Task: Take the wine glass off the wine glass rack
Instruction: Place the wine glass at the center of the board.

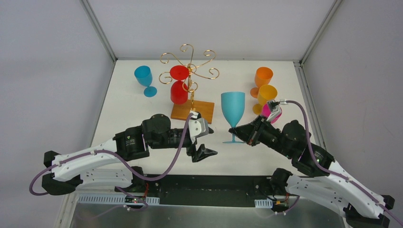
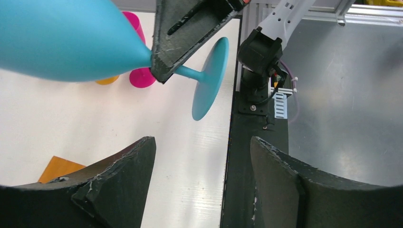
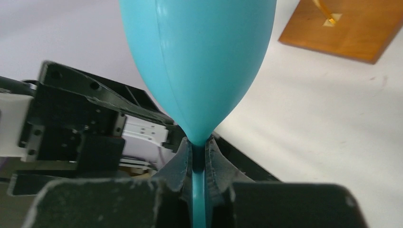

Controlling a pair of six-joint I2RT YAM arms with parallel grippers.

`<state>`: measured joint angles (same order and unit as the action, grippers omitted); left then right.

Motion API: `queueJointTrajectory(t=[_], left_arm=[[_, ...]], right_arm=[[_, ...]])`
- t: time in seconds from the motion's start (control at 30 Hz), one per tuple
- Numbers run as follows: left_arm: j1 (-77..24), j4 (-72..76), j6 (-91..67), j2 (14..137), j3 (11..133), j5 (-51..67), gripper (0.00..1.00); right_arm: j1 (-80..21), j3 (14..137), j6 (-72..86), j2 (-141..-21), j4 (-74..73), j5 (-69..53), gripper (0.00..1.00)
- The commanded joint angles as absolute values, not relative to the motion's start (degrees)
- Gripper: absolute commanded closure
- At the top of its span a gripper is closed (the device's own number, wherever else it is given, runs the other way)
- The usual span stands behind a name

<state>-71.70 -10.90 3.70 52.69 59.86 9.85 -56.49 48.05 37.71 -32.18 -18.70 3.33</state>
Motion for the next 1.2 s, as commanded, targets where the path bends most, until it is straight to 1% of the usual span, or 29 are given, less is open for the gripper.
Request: queueJointTrajectory(t=[0.0, 0.03, 0.07, 0.2, 0.3, 0.4, 0.5, 0.63, 0.7, 0.9, 1.03, 1.17], left_arm=[[-72.35, -5.99, -3.3, 50.73, 57.87, 5.41, 0.14], [-72.34, -6.0, -4.72, 50.65, 57.91, 3.94, 0.09], [-72.37, -6.33, -6.07, 50.63, 57.86, 2.37, 0.06], [-72.33, -8.24, -12.26, 49.61, 57.09, -6.27, 0.06], [-72.25, -8.12, -15.37, 47.75, 54.76, -7.86, 0.01], [-71.04, -9.07, -19.01, 47.09, 53.74, -8.01, 0.01], [-66.46, -10.88, -23.77, 47.54, 53.64, -3.1, 0.02], [-58.23, -9.46, -30.7, 46.31, 50.65, 4.23, 0.02], [-54.62, -9.01, -32.98, 45.2, 49.35, 5.93, 0.02], [-43.98, -7.95, -39.6, 45.79, 47.8, 14.02, 0.02], [-37.71, -3.49, -45.38, 47.38, 45.71, 22.45, 0.03], [-32.17, 0.46, -50.45, 49.02, 43.56, 30.06, 0.04]], right_arm=[[-56.38, 46.05, 21.61, -31.84, -20.44, 5.37, 1.0], [-56.42, 45.53, 18.87, -32.02, -20.47, 5.45, 1.0], [-56.41, 45.07, 15.63, -32.35, -20.62, 5.48, 1.0], [-56.41, 43.21, 5.94, -34.2, -21.16, 8.7, 1.0], [-56.43, 41.95, 0.82, -35.32, -20.69, 7.37, 1.0], [-56.39, 40.73, -4.08, -36.05, -19.4, 5.81, 1.0], [-56.43, 39.26, -8.52, -35.94, -17.91, 5.33, 1.0], [-56.51, 38.68, -11.94, -35.3, -17.93, 6.64, 1.0], [-56.51, 37.5, -13.81, -34.62, -17.34, 7.06, 1.0], [-56.6, 35.38, -23.24, -33.95, -15.64, 2.54, 1.0], [-56.67, 35.86, -26.52, -34.65, -15.02, 1.72, 1.0], [-56.88, 35.58, -29.24, -34.56, -12.74, -2.97, 1.0]])
